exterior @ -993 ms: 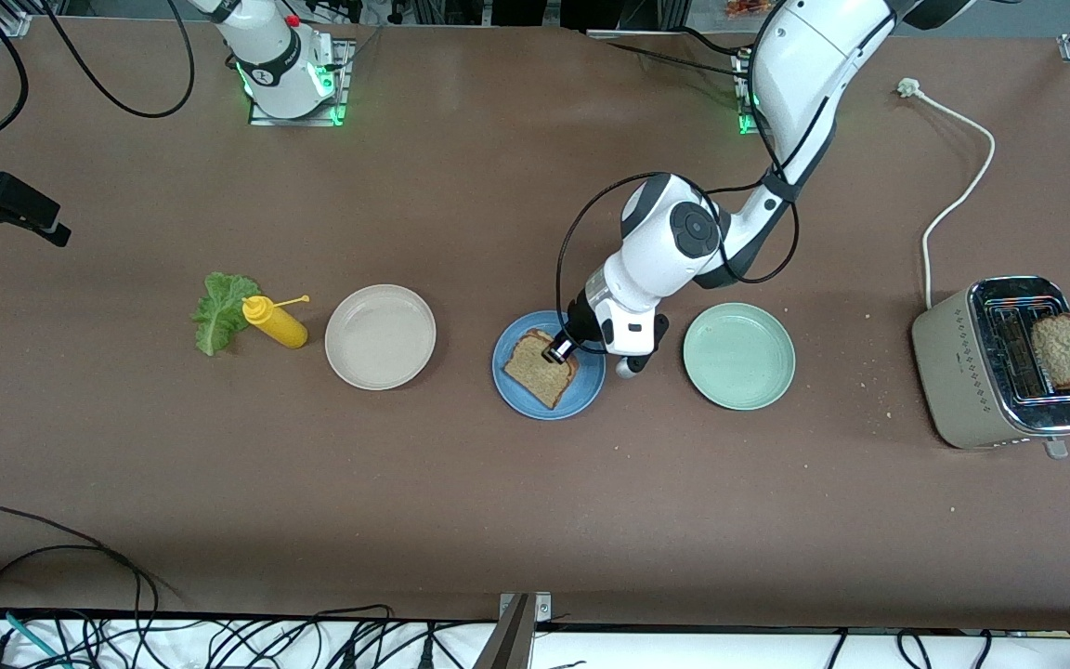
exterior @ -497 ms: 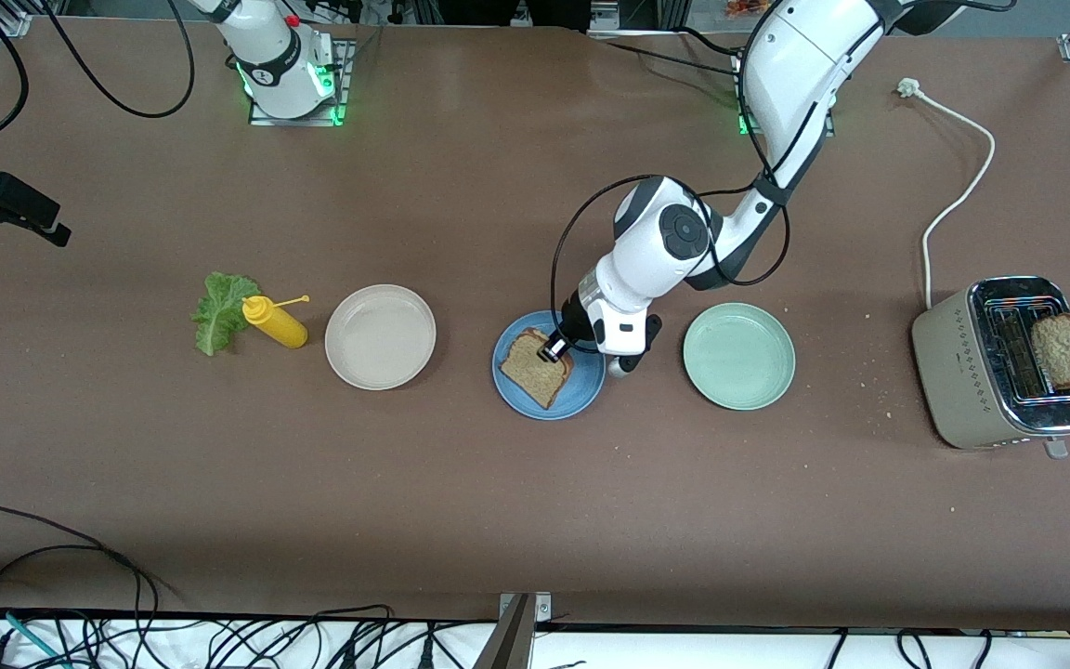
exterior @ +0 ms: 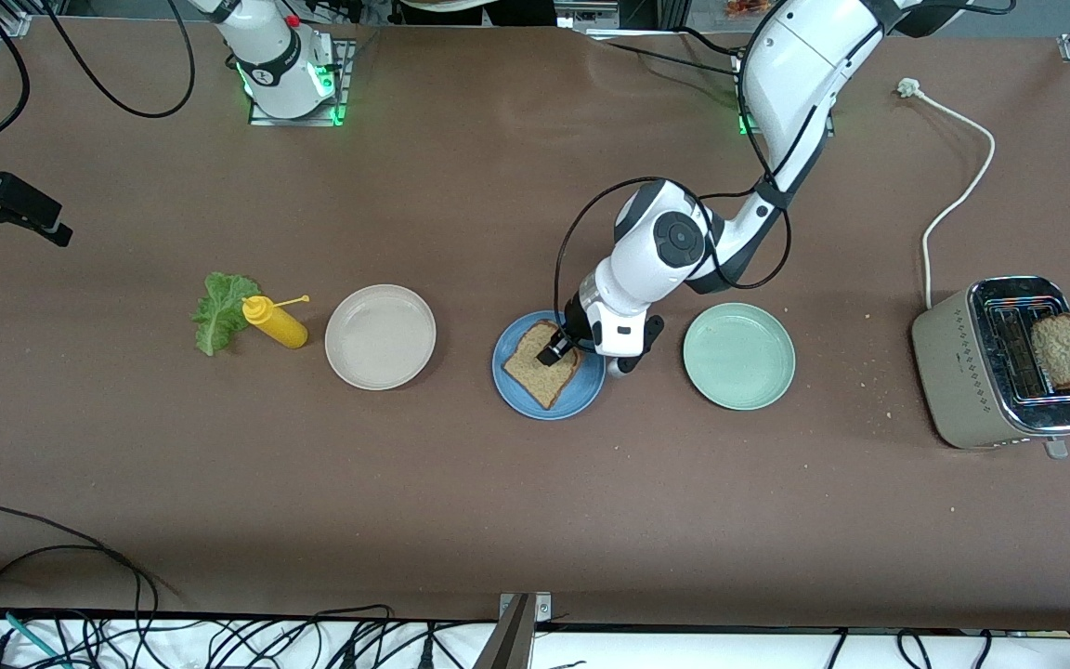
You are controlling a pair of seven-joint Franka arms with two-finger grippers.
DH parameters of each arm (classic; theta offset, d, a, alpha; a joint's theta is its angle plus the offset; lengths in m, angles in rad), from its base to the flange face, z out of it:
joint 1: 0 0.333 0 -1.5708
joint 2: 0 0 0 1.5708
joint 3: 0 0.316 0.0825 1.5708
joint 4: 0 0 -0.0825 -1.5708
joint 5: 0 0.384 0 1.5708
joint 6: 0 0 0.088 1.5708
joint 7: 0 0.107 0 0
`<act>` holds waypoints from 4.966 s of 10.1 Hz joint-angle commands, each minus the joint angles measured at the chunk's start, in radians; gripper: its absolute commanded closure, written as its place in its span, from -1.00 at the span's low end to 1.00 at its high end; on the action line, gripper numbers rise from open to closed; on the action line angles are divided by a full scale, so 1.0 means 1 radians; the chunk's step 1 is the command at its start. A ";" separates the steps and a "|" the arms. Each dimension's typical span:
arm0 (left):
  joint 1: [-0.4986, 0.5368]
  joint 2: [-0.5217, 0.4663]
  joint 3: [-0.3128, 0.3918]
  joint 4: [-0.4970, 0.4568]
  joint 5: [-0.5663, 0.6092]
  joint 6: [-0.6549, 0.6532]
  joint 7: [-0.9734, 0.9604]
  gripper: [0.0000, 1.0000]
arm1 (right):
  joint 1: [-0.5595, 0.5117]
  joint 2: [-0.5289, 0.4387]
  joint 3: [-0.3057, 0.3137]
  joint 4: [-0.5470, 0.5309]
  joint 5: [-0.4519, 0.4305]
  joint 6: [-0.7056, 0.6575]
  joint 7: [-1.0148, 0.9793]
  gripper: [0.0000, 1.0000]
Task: Make sandwich in blue plate with both arms
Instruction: 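Lower the bread onto the blue plate and open the left gripper, then raise the left gripper back toward the toaster, then reach the right gripper to the lettuce leaf and grasp it, then carry the lettuce with the right gripper onto the bread slice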
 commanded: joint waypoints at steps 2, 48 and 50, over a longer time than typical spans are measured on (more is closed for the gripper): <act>0.003 -0.001 0.017 0.015 0.122 -0.221 -0.016 -0.71 | -0.001 -0.007 0.002 0.010 0.003 -0.015 0.009 -1.00; 0.635 -0.501 0.012 0.056 0.327 -1.011 0.914 -1.00 | -0.003 0.423 -0.098 -0.301 0.107 0.373 0.039 0.99; 0.635 -0.501 0.012 0.056 0.327 -1.011 0.915 -1.00 | -0.003 0.421 -0.101 -0.152 0.107 0.096 0.051 0.98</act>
